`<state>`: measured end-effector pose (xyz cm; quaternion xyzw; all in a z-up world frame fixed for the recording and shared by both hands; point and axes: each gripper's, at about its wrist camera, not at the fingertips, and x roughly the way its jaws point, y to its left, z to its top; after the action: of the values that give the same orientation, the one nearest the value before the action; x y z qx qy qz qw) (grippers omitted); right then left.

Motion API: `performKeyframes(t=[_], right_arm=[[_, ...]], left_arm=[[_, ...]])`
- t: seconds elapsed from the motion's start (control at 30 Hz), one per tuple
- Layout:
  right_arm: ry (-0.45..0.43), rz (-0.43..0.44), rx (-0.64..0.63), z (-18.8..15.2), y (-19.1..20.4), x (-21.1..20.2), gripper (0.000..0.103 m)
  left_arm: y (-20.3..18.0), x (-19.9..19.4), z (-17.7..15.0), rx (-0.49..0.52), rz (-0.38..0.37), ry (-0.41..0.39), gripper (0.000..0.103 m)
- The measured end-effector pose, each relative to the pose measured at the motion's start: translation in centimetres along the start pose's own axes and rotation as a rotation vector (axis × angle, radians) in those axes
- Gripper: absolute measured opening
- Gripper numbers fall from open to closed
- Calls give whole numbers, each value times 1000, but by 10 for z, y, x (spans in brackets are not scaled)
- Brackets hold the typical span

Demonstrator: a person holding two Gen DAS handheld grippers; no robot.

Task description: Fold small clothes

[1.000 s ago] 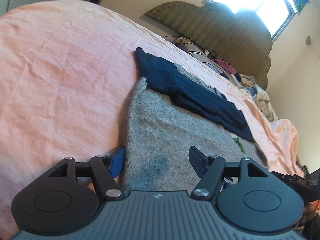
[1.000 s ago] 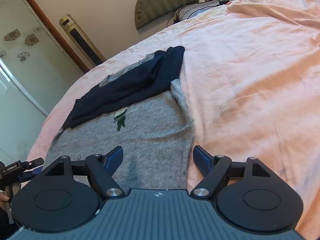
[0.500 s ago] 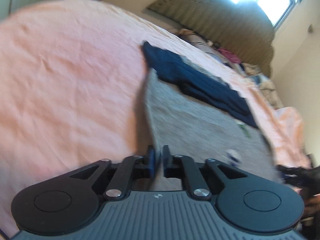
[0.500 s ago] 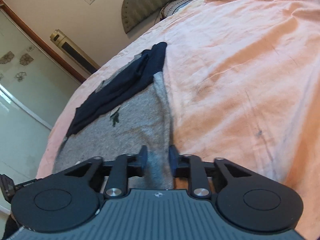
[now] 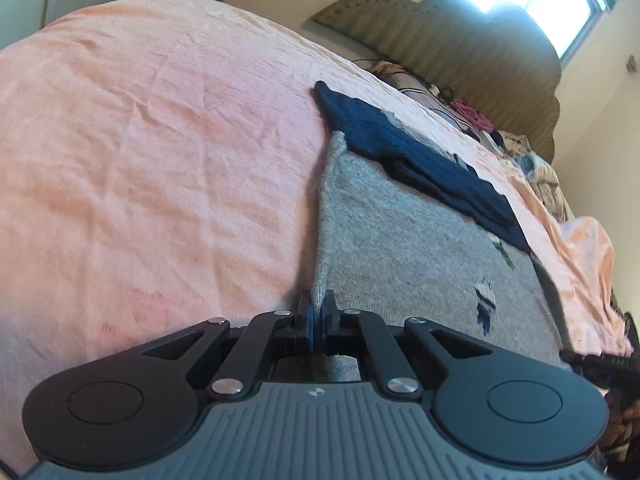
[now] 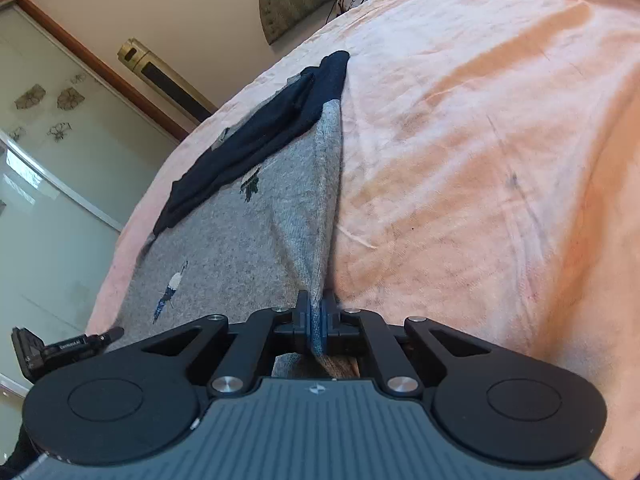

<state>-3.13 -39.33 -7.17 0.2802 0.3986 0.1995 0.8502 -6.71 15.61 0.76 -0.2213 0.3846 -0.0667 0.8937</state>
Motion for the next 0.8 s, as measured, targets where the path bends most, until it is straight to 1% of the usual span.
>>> performKeyframes(t=[0.03, 0.07, 0.1, 0.13, 0.17, 0.2, 0.23, 0.27, 0.3, 0.33, 0.37, 0.4, 0.47, 0.5, 0.53, 0.57, 0.63, 0.67, 0.7, 0.73, 0.77, 0.8], right_arm=[[3, 20, 23, 0, 0, -1, 18], [13, 39, 31, 0, 1, -4, 30], [25, 59, 21, -2, 4, -8, 44], [43, 70, 2, -4, 8, -12, 50], [70, 77, -24, -7, 13, -15, 54], [101, 76, -49, -12, 16, -18, 54], [116, 74, -65, -16, 18, -20, 53], [119, 80, -69, -20, 18, -23, 53], [119, 77, -61, -22, 17, -25, 43], [123, 61, -51, -23, 15, -24, 29], [136, 39, -38, -24, 12, -23, 11], [125, 48, -32, -25, 9, -24, 11], [106, 42, -36, -28, 10, -31, 11], [94, 41, -37, -30, 9, -35, 11], [90, 48, -22, -31, 6, -37, 11], [90, 45, -6, -34, 0, -38, 11], [70, 62, 37, -38, -8, -38, 9], [68, 73, 56, -39, -9, -39, 14], [78, 87, 58, -40, -8, -41, 22], [93, 106, 52, -42, -5, -43, 29], [109, 127, 46, -44, -2, -45, 41], [134, 140, 33, -47, 2, -47, 47]], left_arm=[[-4, -2, -2, 10, -26, 15, 4], [-5, -5, -6, 0, -62, 39, 7], [-6, -5, -9, -20, -90, 69, 12], [-6, -6, -14, -43, -123, 94, 27], [-6, -10, -20, -60, -158, 82, 42], [-6, -13, -26, -77, -181, 68, 50], [-8, -15, -31, -86, -192, 57, 53], [-12, -15, -35, -80, -182, 44, 51], [-16, -15, -37, -63, -159, 29, 46], [-20, -12, -37, -46, -128, 36, 2], [-20, -7, -36, -42, -96, 55, 3], [-18, -8, -34, -49, -78, 38, 3], [-13, -18, -27, -14, 26, -14, 3], [-6, -21, -24, -17, 34, -10, 3], [3, -23, -21, -33, 14, 12, 3], [9, -25, -22, -46, 9, 24, 3], [7, -29, -26, -32, 2, 27, 3], [4, -31, -28, -32, -10, 33, 4], [3, -33, -30, -48, -30, 49, 6], [4, -34, -34, -74, -62, 75, 15], [6, -36, -39, -100, -102, 80, 28], [7, -40, -45, -129, -144, 71, 38]])
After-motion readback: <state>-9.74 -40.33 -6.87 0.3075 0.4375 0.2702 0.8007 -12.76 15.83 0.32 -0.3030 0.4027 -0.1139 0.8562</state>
